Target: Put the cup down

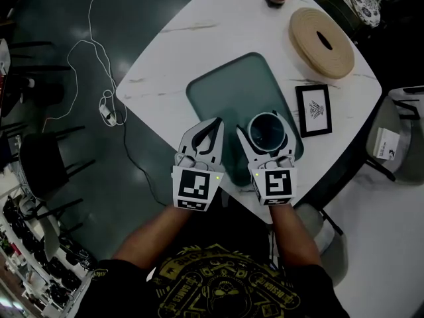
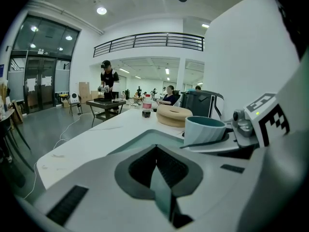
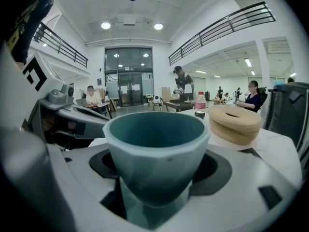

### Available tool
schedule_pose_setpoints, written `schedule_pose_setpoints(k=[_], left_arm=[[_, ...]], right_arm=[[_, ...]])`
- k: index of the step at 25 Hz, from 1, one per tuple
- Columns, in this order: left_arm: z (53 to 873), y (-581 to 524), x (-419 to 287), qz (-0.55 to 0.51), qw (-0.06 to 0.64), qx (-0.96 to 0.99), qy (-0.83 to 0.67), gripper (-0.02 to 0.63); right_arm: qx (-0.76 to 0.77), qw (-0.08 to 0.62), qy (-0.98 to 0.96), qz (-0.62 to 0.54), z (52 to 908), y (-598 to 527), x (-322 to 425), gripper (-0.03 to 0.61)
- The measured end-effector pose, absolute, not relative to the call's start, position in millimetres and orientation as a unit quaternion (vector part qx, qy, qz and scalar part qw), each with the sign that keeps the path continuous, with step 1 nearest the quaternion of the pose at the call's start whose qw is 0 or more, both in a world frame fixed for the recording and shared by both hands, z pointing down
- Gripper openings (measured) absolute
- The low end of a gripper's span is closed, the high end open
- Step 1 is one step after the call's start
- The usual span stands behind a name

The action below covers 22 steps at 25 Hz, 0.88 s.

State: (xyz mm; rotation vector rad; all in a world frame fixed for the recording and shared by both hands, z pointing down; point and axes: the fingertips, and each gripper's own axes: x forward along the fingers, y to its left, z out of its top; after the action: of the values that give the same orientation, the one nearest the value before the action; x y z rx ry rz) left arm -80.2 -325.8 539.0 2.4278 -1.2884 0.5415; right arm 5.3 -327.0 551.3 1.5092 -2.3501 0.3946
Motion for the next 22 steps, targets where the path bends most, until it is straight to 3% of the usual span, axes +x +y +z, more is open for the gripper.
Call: schedule_pose_setpoints(k=[22], left_arm=[[545, -320, -71, 0.193, 0.167, 0.865, -0.432, 0.011]], right_arm=[[0.541, 0.141, -0.821, 0.114, 563, -324, 3, 0.379]])
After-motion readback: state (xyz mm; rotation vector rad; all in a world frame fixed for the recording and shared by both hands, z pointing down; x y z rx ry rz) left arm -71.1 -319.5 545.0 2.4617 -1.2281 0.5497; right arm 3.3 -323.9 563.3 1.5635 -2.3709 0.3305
